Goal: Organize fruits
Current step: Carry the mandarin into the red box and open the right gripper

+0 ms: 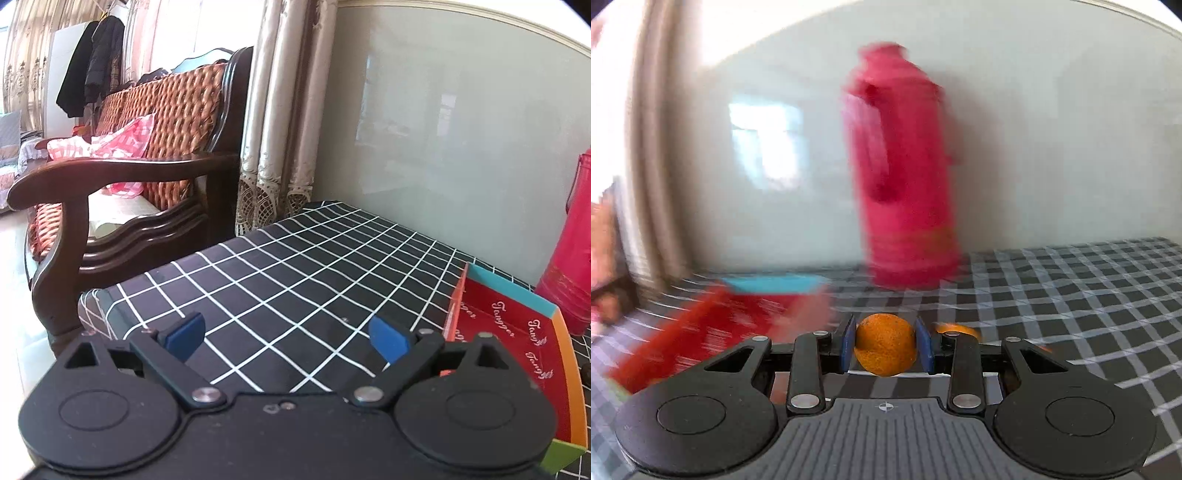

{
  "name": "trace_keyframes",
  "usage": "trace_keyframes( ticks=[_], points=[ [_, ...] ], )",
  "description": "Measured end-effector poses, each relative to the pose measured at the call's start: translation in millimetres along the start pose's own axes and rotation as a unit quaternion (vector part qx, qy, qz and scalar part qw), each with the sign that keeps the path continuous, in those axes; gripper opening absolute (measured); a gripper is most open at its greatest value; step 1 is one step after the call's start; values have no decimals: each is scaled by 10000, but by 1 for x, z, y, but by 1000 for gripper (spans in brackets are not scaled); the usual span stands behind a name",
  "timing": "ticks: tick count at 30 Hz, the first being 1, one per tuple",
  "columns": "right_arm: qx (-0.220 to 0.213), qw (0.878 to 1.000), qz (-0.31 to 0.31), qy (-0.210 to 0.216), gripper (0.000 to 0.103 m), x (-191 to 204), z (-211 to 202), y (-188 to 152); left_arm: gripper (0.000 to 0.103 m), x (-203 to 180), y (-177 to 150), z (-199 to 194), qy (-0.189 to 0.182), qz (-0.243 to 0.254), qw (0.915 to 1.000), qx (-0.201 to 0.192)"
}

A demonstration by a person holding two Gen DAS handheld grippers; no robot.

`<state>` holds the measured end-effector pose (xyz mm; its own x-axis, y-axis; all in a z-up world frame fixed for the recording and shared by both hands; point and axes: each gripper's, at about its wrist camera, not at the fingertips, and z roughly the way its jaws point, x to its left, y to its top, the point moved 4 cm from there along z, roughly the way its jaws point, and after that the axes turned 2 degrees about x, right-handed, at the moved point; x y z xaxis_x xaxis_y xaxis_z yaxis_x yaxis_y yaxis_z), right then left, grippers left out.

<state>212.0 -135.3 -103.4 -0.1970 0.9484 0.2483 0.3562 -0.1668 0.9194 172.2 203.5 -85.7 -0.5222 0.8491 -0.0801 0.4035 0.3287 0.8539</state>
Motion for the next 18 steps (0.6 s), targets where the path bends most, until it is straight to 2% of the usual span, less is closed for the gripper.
trace_keyframes(
  ticks=[4,7,13,14,15,17,18],
  points=[
    [121,9971,-274,698,35,41,2,-7,89,7,-3,1,118,9,9999,13],
    [243,9933,-443,1038,35,67,6,-15,89,15,-3,2,175,-31,9998,41],
    [343,9898,-836,1100,36,103,9,-30,90,29,-5,5,259,-103,9995,155],
    [397,9889,-933,1085,38,107,11,-33,90,31,-5,6,251,-128,9994,184],
    [428,9886,-1012,1033,43,110,12,-37,90,33,-5,6,239,-166,9993,213],
    [278,9897,-1055,928,80,113,11,-39,90,35,-5,7,236,-206,9992,239],
    [83,9910,-1012,877,86,111,6,-37,90,36,-5,6,239,-225,9992,236]
  ],
)
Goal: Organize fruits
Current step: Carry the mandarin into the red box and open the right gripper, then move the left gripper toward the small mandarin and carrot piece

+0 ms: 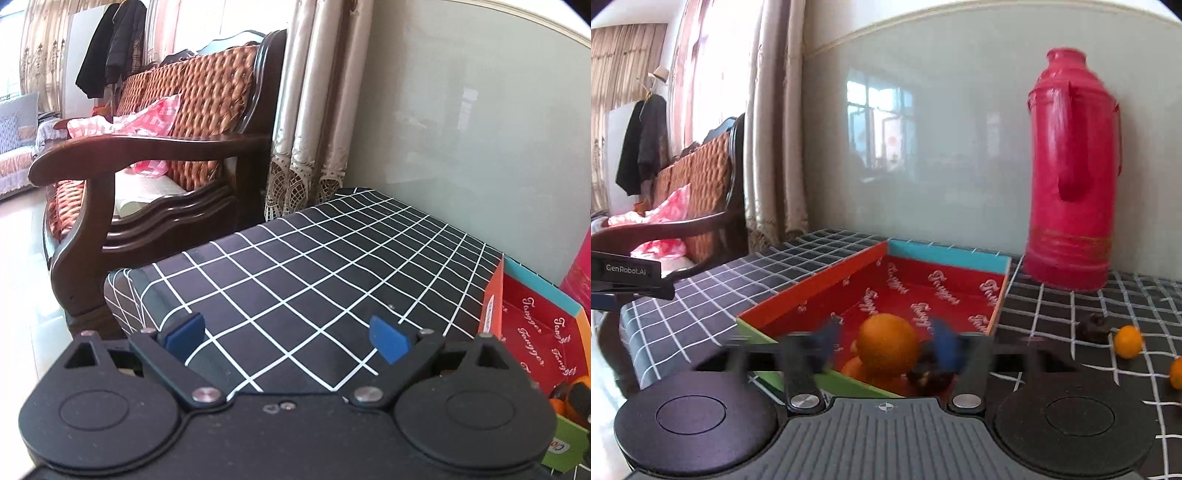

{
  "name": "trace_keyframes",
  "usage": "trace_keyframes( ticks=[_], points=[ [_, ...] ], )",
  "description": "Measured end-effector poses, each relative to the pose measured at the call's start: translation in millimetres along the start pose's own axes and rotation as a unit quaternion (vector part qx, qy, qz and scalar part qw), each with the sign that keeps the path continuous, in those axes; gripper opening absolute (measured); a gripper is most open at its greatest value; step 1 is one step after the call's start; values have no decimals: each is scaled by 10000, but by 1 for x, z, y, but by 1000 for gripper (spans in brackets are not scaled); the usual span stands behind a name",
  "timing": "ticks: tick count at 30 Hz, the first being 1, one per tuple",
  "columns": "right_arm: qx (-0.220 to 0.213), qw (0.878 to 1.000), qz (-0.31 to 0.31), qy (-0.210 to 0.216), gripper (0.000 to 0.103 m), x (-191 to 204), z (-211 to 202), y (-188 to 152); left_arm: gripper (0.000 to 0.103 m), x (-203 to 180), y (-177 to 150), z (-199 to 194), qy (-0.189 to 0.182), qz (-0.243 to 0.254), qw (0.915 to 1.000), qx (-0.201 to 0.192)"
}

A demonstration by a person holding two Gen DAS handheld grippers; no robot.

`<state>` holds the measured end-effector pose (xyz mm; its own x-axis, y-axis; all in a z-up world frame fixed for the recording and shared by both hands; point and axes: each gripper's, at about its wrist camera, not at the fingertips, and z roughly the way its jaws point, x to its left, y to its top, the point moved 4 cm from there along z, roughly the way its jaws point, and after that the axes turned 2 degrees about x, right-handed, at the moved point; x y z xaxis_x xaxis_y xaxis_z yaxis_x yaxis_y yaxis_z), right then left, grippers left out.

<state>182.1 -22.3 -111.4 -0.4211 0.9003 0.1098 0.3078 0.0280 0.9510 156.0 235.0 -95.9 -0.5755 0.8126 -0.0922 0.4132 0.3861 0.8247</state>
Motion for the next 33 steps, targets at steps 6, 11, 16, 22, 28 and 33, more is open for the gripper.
trace_keyframes(
  ticks=[6,11,16,22,28,33],
  points=[
    [-586,9959,420,-553,99,-26,-21,8,90,-5,1,-3,-34,40,10000,-7],
    [-681,9868,722,-1282,103,-62,-36,10,90,-18,0,-7,-101,116,9999,-53],
    [-647,9684,920,-2225,103,-105,-59,8,90,-44,-4,-16,-269,325,9990,-161],
    [-486,9262,1182,-3548,103,-159,-92,0,91,-96,-13,-39,-771,758,9928,-523],
    [-244,8753,1630,-4547,103,-211,-130,-13,91,-160,-35,-68,-1601,1286,9750,-854],
    [-25,8380,1611,-5214,103,-234,-155,-26,91,-214,-64,-90,-2325,1789,9519,-882]
  ],
)
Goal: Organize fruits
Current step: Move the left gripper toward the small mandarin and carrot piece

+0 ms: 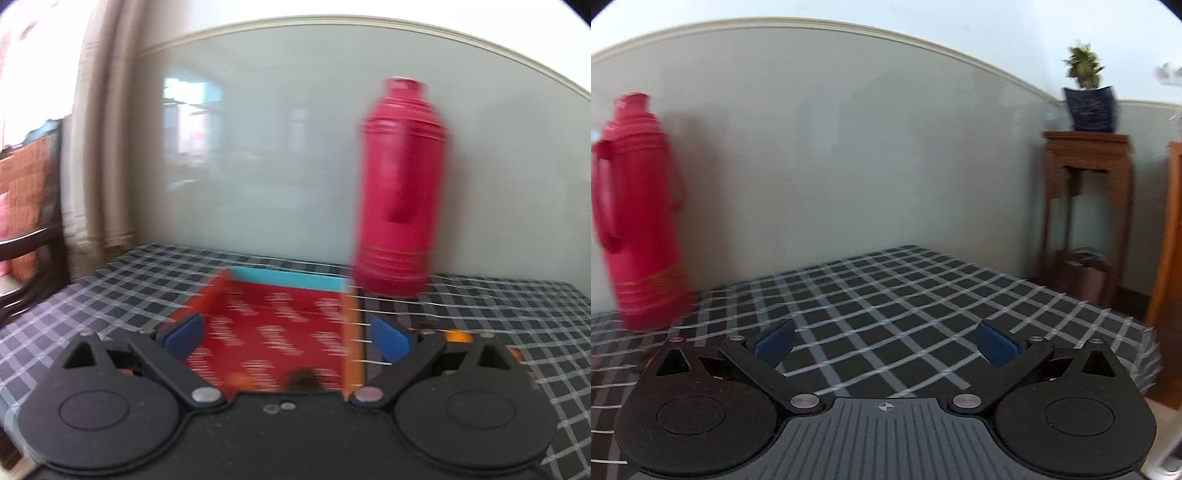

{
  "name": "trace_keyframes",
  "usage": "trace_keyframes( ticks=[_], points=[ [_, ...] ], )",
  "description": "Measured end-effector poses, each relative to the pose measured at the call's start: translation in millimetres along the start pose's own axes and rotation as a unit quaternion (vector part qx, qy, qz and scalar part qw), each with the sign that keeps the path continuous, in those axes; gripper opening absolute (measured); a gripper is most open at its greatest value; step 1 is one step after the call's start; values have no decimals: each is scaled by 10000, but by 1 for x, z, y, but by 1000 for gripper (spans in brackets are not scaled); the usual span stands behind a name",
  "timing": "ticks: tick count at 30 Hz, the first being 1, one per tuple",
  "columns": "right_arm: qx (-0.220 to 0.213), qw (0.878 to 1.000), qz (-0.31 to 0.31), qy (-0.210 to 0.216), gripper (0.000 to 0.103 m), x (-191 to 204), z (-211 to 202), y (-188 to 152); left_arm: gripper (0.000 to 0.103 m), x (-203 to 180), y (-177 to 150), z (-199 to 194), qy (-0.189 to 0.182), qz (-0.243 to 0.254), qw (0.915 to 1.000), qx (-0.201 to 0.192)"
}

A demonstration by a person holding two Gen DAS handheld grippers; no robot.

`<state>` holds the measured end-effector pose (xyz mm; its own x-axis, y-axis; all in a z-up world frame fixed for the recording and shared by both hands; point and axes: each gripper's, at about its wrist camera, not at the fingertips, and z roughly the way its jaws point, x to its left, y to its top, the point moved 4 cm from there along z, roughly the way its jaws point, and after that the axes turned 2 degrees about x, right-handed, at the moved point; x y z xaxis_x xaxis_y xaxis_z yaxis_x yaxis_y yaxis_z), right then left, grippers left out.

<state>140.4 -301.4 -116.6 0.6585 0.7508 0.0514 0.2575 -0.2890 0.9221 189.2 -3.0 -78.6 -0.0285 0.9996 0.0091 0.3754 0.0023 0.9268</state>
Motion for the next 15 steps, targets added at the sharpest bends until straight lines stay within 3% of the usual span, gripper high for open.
trace_keyframes(
  ticks=[5,11,15],
  points=[
    [-239,9961,-374,-764,103,-21,5,-2,88,-61,-11,14,-821,282,9957,313],
    [-651,9837,-696,-1526,103,-36,3,-2,74,-128,-29,34,-1519,612,9842,667],
    [-695,9829,-627,-1585,103,-52,12,0,67,-165,-42,42,-1763,920,9768,791]
  ],
)
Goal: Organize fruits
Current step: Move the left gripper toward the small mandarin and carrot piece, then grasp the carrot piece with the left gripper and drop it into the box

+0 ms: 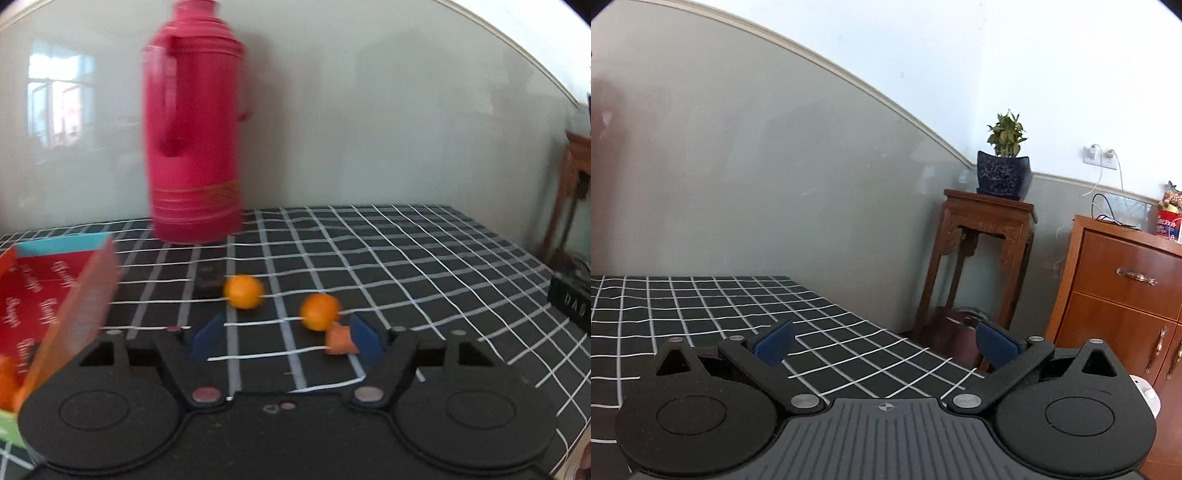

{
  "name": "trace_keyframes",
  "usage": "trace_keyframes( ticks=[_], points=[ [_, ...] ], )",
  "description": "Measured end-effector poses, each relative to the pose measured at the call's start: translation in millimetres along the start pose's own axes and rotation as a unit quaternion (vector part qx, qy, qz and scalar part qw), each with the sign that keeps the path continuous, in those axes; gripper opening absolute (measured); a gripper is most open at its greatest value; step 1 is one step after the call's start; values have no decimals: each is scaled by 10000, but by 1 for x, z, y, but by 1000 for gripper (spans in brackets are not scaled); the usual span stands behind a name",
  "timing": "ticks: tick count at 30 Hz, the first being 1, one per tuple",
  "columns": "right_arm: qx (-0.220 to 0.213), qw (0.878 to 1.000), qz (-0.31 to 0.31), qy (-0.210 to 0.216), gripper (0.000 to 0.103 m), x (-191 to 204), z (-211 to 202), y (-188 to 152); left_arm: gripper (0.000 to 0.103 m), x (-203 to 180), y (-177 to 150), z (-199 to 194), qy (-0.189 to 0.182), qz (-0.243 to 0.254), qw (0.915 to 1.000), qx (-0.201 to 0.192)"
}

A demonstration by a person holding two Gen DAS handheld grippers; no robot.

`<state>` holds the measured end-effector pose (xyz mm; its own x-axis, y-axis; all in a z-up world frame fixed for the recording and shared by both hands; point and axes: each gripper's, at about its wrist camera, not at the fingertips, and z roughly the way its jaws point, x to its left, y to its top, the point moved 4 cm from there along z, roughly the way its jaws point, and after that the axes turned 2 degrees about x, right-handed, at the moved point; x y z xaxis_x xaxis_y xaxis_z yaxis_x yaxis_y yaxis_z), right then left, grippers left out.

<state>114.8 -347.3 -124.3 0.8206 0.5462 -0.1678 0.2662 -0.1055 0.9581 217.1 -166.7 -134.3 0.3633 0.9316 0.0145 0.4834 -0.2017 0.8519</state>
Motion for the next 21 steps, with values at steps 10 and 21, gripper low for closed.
trace_keyframes(
  ticks=[10,21],
  points=[
    [347,9979,448,302,103,-23,13,3,40,-35,-11,49,-216,-62,9978,627],
    [413,9965,565,464,103,-24,10,7,14,-26,-7,40,-52,-179,9991,390]
  ],
)
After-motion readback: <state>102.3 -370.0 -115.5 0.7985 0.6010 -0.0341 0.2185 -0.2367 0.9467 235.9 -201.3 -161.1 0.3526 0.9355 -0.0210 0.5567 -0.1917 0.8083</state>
